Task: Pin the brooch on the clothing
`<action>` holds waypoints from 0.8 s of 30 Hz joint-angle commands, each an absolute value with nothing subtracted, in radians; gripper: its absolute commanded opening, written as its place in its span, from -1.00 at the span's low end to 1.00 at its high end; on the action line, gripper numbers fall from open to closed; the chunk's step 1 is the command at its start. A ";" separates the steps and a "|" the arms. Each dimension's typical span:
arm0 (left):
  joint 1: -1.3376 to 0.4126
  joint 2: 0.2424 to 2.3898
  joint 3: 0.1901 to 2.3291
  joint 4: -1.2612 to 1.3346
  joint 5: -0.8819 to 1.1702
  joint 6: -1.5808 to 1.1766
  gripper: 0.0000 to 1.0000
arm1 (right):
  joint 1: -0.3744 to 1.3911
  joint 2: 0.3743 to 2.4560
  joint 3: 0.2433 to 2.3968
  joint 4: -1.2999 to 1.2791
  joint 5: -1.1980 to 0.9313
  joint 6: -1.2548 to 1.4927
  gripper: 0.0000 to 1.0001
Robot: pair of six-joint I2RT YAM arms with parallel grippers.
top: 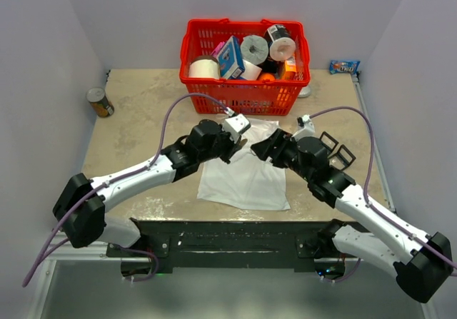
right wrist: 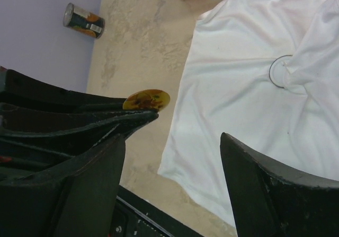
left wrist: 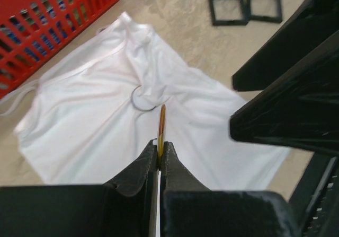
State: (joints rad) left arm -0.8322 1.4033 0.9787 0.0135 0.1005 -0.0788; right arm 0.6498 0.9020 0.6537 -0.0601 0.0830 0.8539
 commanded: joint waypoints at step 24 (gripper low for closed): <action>-1.058 1.410 0.836 0.129 -0.488 0.193 -1.00 | 0.660 1.190 0.615 0.325 -0.071 1.216 0.12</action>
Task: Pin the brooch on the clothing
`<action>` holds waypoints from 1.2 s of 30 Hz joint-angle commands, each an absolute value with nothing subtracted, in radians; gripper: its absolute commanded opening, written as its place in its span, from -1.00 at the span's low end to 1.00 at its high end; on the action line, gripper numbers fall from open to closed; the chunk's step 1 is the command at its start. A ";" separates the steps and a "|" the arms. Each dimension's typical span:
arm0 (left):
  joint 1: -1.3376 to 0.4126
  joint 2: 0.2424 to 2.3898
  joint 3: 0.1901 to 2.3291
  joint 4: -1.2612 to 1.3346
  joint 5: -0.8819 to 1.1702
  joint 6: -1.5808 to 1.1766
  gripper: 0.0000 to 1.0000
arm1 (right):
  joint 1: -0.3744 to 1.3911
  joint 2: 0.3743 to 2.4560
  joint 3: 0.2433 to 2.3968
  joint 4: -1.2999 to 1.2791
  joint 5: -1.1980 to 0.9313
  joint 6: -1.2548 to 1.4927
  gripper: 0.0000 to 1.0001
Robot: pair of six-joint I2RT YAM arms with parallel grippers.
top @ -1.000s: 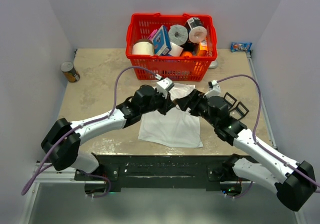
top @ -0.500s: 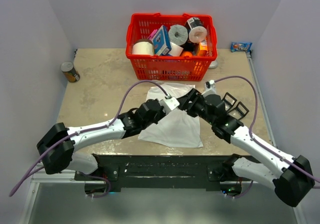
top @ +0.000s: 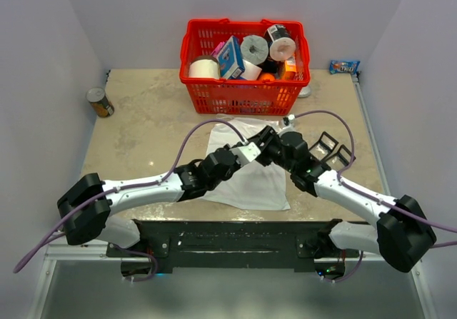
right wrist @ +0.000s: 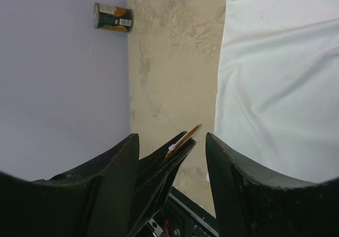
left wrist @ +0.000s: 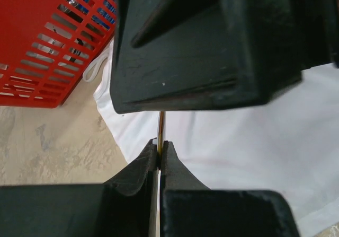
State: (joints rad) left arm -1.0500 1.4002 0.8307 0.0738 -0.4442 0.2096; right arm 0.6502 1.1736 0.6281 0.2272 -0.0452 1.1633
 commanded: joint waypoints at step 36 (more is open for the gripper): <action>-1.065 1.355 0.884 0.068 -0.353 0.083 0.60 | 0.747 1.232 0.615 0.272 0.113 1.169 -1.00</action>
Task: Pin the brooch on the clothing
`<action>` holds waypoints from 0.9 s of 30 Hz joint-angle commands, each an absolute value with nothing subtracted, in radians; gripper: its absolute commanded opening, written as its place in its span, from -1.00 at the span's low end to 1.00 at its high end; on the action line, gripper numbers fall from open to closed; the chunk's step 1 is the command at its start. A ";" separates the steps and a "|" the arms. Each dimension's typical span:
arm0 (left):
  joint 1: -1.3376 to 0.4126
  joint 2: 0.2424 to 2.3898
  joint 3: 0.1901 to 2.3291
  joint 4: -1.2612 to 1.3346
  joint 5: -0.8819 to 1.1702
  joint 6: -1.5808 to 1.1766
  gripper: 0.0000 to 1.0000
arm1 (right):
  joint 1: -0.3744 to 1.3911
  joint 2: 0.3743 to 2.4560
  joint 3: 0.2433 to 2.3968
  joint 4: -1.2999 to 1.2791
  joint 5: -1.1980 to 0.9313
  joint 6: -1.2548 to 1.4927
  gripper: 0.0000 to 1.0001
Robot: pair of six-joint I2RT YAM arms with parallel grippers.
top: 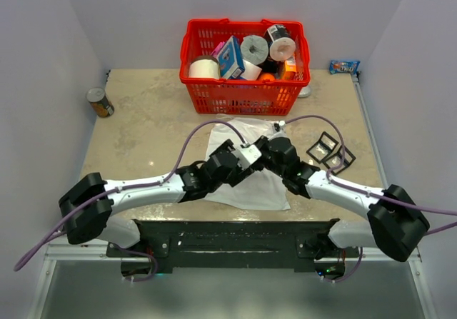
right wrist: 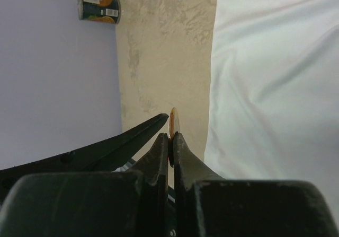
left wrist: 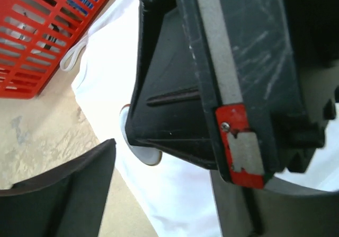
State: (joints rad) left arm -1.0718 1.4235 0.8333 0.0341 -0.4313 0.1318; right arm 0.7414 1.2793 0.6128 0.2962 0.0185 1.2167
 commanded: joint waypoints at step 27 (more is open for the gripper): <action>-0.468 1.348 0.841 0.440 0.899 -0.567 0.42 | 0.706 0.948 0.443 0.568 -0.064 0.847 -1.00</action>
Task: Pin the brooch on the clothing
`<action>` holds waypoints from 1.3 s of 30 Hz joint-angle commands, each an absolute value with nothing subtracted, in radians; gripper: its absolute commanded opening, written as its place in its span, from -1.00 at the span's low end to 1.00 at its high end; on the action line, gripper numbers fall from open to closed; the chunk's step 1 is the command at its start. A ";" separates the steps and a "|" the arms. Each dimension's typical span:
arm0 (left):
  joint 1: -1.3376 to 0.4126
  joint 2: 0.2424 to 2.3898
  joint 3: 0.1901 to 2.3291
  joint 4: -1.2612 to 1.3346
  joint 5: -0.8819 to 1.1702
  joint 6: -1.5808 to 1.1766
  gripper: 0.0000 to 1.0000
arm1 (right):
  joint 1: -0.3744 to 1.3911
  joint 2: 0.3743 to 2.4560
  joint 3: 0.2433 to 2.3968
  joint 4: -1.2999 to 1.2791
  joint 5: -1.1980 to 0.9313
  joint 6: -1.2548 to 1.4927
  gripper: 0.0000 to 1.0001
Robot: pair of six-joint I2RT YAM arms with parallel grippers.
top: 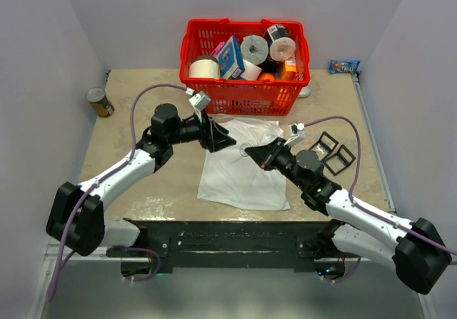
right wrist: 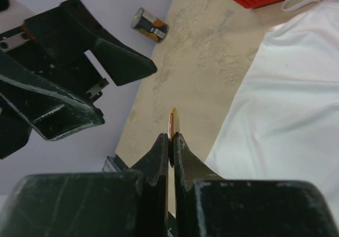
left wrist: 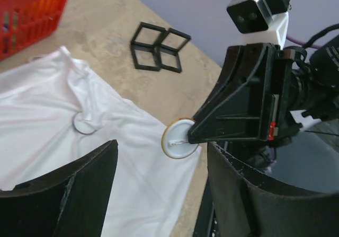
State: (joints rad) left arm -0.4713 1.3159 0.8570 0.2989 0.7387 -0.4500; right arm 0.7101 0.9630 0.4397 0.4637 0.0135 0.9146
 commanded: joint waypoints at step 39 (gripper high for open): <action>-0.509 1.529 0.853 0.488 1.112 -0.663 -1.00 | 0.701 0.810 0.570 0.215 0.011 0.675 0.31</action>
State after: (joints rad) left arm -0.5068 1.5169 0.8062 0.5522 1.0420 -0.7315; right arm 0.7010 0.8948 0.4671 0.3965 -0.0509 0.7963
